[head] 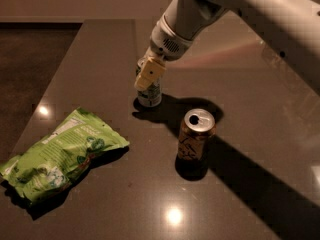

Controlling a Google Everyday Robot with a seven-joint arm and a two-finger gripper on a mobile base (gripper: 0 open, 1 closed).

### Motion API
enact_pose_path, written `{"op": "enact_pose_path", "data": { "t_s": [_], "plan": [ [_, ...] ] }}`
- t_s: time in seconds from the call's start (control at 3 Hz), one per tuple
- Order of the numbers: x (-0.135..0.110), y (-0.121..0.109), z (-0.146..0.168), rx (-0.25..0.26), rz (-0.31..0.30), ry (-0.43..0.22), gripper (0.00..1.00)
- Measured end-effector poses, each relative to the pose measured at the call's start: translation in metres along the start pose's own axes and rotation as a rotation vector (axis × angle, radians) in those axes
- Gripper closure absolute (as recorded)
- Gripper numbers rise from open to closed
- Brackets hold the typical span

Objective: Pick 7up can

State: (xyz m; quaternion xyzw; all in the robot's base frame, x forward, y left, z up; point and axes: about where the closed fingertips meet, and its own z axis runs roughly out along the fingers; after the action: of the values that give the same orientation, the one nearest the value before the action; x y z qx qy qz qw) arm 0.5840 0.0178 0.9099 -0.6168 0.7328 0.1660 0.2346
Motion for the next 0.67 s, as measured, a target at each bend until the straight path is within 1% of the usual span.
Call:
{"op": "enact_pose_path", "data": {
  "t_s": [0.33,0.67],
  "plan": [
    [-0.019,0.007,-0.02,-0.001,-0.056,-0.009,0.88],
    [-0.042,0.023,-0.042,-0.016,-0.132,-0.018,1.0]
  ]
}}
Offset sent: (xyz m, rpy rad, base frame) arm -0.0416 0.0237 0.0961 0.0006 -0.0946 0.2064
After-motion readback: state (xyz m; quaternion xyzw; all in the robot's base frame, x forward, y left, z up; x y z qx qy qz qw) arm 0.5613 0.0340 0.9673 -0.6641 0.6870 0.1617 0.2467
